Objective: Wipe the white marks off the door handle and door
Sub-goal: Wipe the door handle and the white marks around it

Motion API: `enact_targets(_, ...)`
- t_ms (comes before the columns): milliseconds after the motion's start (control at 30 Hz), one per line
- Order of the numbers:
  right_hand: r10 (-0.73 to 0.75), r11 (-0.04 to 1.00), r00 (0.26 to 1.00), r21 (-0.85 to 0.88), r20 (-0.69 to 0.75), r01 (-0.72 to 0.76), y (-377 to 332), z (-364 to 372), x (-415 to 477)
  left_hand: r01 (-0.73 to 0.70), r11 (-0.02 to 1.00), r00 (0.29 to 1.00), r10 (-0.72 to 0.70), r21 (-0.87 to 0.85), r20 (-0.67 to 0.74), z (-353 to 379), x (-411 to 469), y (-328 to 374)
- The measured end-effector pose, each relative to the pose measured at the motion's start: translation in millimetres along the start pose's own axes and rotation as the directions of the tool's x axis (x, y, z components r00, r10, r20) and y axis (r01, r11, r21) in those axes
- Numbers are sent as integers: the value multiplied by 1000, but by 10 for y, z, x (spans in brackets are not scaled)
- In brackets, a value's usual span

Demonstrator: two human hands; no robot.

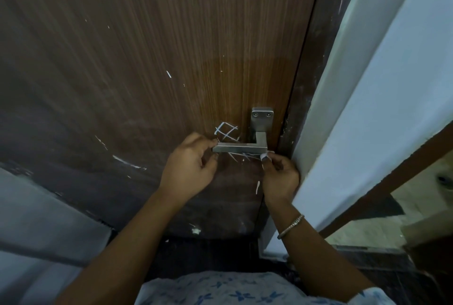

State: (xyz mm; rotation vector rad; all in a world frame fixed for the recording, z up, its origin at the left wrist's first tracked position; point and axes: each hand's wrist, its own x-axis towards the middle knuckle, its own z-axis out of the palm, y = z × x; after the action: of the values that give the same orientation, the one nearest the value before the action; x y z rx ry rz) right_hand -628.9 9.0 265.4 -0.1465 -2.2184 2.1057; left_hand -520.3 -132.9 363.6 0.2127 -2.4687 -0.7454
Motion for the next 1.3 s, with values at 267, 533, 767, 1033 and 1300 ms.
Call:
enact_targets(267,86,995,993,51,78,-90,13,157,-60,14,1000,1000,-15,17,19,-22,-48,18)
enact_targets(533,202,971,978,120,50,-206,191,65,12,10,1000,999,-9,-7,48,-41,-23,22)
enact_targets(767,181,975,983,126,10,-181,36,223,-23,11,1000,999,-10,-7,43,-34,-12,12)
enact_targets(1033,346,901,932,238,112,-363,46,174,-14,7,1000,1000,-7,-10,29,-18,-26,-12)
enact_targets(1300,516,767,841,351,162,-537,142,277,6,6,1000,999,-7,10,48,-40,-37,-7)
